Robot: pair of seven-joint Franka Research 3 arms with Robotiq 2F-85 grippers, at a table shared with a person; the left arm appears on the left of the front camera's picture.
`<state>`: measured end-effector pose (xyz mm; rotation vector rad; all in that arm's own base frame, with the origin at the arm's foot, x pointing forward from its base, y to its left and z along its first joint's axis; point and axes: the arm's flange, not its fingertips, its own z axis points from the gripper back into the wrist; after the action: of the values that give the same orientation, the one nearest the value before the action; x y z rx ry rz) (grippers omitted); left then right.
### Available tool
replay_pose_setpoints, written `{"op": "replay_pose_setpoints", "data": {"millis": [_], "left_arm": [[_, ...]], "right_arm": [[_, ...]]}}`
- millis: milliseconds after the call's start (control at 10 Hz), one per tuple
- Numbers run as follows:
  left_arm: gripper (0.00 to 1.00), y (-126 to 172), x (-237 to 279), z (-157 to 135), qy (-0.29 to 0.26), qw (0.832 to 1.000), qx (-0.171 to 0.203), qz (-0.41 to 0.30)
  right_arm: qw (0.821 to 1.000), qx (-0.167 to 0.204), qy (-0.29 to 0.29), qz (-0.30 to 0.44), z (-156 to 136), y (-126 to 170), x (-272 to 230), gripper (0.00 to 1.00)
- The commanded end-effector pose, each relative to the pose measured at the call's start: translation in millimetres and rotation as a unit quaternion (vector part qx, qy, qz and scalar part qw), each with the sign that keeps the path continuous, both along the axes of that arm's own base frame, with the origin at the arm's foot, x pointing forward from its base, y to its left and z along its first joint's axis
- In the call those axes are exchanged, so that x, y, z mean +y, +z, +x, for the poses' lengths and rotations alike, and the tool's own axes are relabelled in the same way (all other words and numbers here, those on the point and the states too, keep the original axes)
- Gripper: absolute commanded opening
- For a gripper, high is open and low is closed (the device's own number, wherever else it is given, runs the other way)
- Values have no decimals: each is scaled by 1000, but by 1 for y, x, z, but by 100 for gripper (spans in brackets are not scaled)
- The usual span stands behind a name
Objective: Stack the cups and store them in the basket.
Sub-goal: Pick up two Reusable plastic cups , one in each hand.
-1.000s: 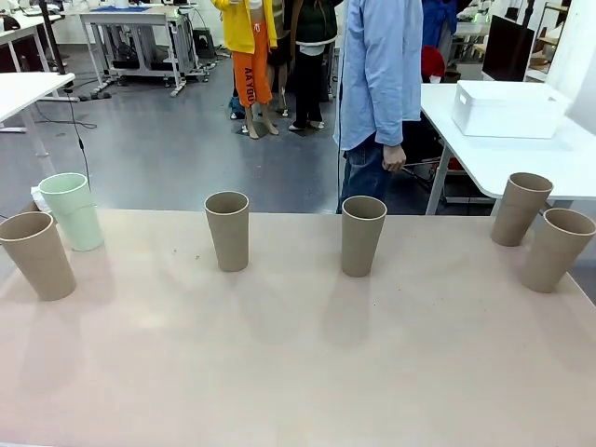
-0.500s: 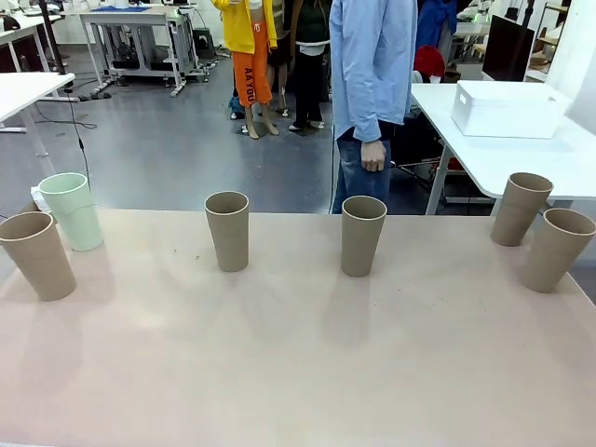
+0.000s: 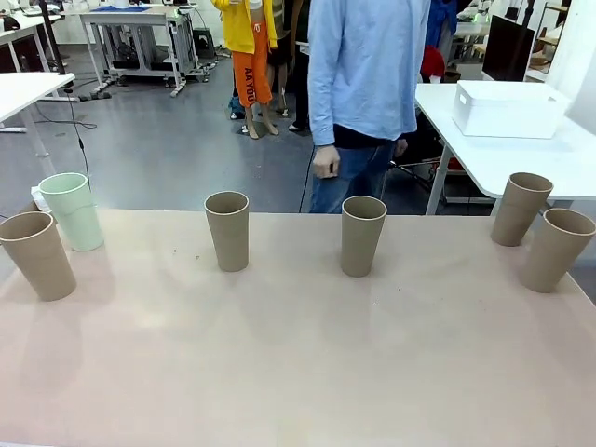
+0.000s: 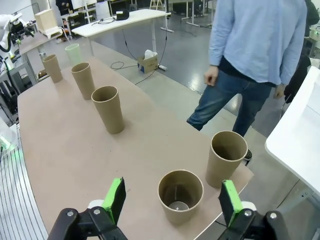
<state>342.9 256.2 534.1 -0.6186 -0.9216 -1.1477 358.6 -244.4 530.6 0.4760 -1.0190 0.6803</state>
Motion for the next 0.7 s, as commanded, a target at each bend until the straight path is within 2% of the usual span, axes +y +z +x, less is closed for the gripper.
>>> {"op": "replay_pose_setpoints", "data": {"millis": [0, 600], "left_arm": [[100, 0, 0, -2, -5, 1000, -13, -9], [100, 0, 0, -2, -5, 1000, -13, -9]], "right_arm": [[1000, -17, 6, -1, 3, 2, -3, 100], [1000, -17, 6, -1, 3, 2, -3, 100]]}}
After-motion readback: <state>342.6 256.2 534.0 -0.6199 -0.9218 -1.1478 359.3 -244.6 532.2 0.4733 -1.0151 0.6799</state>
